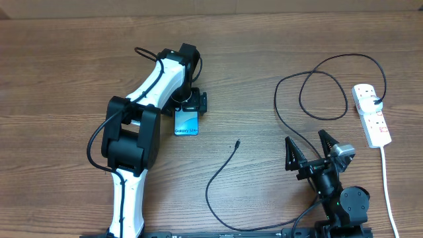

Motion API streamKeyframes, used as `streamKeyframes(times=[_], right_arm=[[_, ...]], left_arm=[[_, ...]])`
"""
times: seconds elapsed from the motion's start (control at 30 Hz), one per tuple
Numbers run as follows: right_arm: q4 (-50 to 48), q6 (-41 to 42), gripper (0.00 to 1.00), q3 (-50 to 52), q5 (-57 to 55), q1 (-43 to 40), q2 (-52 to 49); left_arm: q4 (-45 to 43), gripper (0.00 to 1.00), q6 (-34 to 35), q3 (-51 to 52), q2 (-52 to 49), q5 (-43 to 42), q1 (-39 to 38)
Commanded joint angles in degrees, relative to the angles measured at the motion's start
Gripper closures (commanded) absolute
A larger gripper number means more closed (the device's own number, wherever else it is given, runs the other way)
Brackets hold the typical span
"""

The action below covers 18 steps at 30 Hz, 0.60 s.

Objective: Plug charger to phone and switch on socket

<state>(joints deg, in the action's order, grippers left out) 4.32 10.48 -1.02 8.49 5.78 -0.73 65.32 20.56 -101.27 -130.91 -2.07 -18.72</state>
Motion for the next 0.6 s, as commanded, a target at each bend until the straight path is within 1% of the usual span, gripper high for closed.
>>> streamKeyframes(times=[0.0,0.1,0.23,0.4,0.47,0.57], right_arm=[[-0.52,-0.55,0.00,0.55,-3.13,0.37,0.50],[-0.15,-0.55,0.00,0.55,-4.59,0.37,0.50],[-0.83,-0.07,0.00,0.55,-2.16,0.37,0.50],[-7.23,-0.07,0.00,0.52,-5.38,0.37,0.50],[-9.03,-0.09,0.00,0.46,-2.51,0.37,0.50],[-6.91,-0.07,0.00,-2.29,3.23,0.37,0.48]], left_arm=[[-0.44,0.00,-1.31,2.67,-2.82,-0.46,-1.38],[-0.22,0.00,-1.27,2.67,-2.82,-0.52,-1.66],[0.46,0.01,-1.29,2.67,-2.82,-0.52,-1.97],[0.42,0.01,-1.27,2.67,-2.82,-0.52,-1.97],[0.42,0.00,-1.25,2.67,-2.82,-0.52,-1.99],[0.72,0.01,-0.52,2.67,-2.82,-0.52,-1.99]])
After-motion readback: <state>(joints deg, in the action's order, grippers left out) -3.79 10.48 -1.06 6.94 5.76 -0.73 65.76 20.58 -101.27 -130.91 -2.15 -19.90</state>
